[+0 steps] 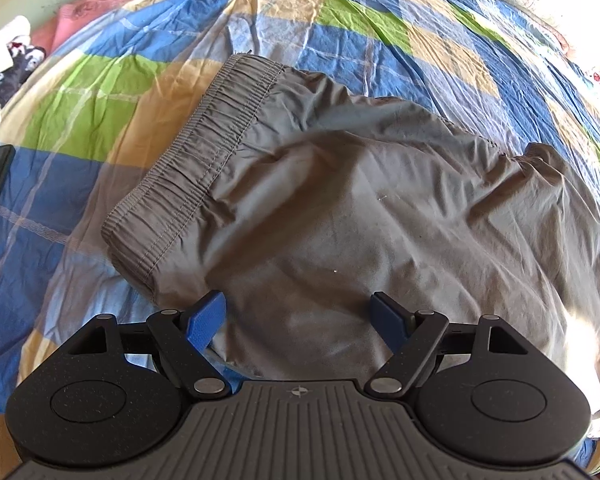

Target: Fold clothes

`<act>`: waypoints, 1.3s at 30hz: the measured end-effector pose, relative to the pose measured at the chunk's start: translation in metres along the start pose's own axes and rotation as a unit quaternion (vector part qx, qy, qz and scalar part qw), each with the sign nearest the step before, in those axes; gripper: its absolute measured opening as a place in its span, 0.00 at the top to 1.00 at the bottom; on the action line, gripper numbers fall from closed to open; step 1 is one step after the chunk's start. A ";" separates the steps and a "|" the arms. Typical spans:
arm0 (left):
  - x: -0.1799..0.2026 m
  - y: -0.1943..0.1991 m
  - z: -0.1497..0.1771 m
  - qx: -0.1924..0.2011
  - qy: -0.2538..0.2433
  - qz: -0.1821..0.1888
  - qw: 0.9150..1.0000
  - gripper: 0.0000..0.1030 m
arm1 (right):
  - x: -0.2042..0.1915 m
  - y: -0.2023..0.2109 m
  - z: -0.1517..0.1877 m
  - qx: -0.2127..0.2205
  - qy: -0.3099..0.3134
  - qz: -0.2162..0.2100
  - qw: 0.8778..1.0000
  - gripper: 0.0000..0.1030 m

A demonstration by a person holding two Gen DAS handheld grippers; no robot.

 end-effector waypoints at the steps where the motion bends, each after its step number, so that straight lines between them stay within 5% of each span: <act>1: 0.000 0.001 0.000 0.002 -0.003 0.000 1.000 0.18 | -0.002 -0.001 0.000 0.000 0.004 0.010 1.000 0.65; 8: -0.001 0.006 -0.002 0.013 -0.026 -0.008 1.000 0.18 | -0.022 -0.008 -0.003 0.004 0.038 0.067 0.997 0.85; 17: -0.013 0.010 -0.003 0.015 -0.018 0.017 1.000 0.18 | -0.055 -0.020 -0.015 -0.003 0.064 0.127 0.990 0.86; 39: -0.044 0.004 -0.004 -0.003 0.015 0.123 0.992 0.17 | -0.179 -0.047 -0.018 -0.002 0.171 0.149 0.974 0.86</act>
Point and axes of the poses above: each gripper's, at about its wrist camera, not at the fingertips, and y roughly against the way its jaws point, x to its right, z to its underside, the point moved 2 cm from there along -y, roughly the way its jaws point, and after that the axes turned 4 degrees about y, right-handed, at the moved point
